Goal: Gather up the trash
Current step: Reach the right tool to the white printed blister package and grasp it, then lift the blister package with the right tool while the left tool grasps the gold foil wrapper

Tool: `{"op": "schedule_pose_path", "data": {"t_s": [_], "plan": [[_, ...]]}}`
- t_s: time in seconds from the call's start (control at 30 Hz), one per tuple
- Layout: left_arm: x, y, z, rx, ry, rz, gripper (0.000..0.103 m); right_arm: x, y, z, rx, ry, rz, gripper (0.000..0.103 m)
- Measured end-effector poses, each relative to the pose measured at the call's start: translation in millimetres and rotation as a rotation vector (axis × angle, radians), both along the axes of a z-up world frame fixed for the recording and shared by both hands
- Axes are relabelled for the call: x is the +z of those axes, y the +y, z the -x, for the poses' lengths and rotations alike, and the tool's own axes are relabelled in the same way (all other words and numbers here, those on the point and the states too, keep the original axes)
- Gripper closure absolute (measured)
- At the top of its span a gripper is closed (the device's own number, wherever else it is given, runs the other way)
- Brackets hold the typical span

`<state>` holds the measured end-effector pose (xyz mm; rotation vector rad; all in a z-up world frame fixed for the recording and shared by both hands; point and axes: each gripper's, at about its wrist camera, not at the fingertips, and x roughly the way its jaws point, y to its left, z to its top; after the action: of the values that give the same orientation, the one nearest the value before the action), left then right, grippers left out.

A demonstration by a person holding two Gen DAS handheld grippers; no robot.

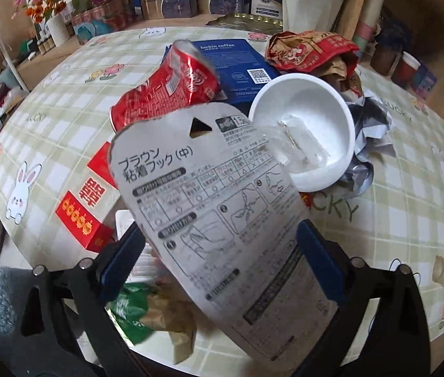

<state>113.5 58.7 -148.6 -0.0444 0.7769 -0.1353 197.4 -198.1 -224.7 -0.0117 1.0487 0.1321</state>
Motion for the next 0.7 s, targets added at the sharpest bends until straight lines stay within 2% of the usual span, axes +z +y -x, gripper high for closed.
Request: {"op": "schedule_pose_path", "data": {"t_s": [0.13, 0.17, 0.2, 0.27, 0.4, 0.6, 0.7], "plan": [[-4, -6, 3, -0.026, 0.001, -0.005, 0.021, 11, -13, 6, -0.002, -0.004, -0.096, 0.026], [-5, -8, 4, -0.033, 0.003, -0.005, 0.021, 15, -17, 9, -0.008, -0.007, -0.119, 0.031], [-5, -10, 5, -0.037, 0.004, -0.002, 0.021, 20, -24, 13, -0.024, -0.018, -0.154, 0.044], [-5, -15, 7, -0.058, 0.005, 0.014, 0.021, 28, -38, 22, -0.05, -0.051, -0.218, 0.055], [-5, -42, 11, -0.168, -0.004, 0.012, 0.022, 42, -64, 36, -0.104, -0.123, -0.259, 0.074], [-20, -102, 14, -0.392, 0.043, -0.024, 0.022, 56, -105, 72, -0.196, -0.229, -0.301, 0.081], [-31, -126, 9, -0.468, 0.053, -0.04, 0.022, 58, -119, 82, -0.228, -0.259, -0.253, 0.08]]}}
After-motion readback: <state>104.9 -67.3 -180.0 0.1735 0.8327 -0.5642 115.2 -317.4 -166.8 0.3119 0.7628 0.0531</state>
